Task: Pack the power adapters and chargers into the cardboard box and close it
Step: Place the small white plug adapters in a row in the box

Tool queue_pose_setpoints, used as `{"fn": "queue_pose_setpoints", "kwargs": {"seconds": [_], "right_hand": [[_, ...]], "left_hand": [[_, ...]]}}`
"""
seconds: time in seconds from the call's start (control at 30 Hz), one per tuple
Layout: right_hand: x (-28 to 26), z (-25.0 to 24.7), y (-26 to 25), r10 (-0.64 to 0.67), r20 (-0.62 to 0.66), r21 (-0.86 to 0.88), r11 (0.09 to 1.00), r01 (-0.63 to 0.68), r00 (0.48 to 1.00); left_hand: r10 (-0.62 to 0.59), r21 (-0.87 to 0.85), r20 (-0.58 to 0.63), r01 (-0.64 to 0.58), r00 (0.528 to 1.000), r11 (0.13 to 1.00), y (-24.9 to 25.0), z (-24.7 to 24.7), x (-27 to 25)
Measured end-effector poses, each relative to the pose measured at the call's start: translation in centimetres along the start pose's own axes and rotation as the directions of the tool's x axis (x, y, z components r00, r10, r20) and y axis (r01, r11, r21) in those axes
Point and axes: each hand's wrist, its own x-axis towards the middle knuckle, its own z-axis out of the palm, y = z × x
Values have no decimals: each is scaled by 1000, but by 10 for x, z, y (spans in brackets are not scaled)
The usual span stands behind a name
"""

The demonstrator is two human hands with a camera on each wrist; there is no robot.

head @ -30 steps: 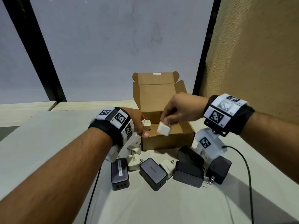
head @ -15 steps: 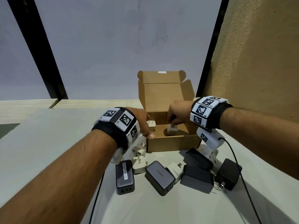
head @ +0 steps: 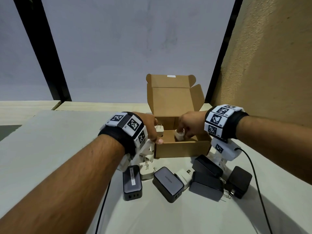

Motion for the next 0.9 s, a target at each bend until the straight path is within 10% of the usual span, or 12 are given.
{"fn": "queue_pose_setpoints", "kwargs": {"seconds": [0.23,0.47,0.9], "right_hand": [[-6,-8,9,76,-236,146,988,-42,969],[-13,11,10,55,-30,116,992,-51,998],[6,-3,-27,11,-16,24,1000,-11,1000]], "left_hand": [[-36,2,-43,37,998,999,0,6,2],[-5,50,-80,9,997,999,0,3,-18],[21,110,-91,-11,996,994,-6,4,-17]]}}
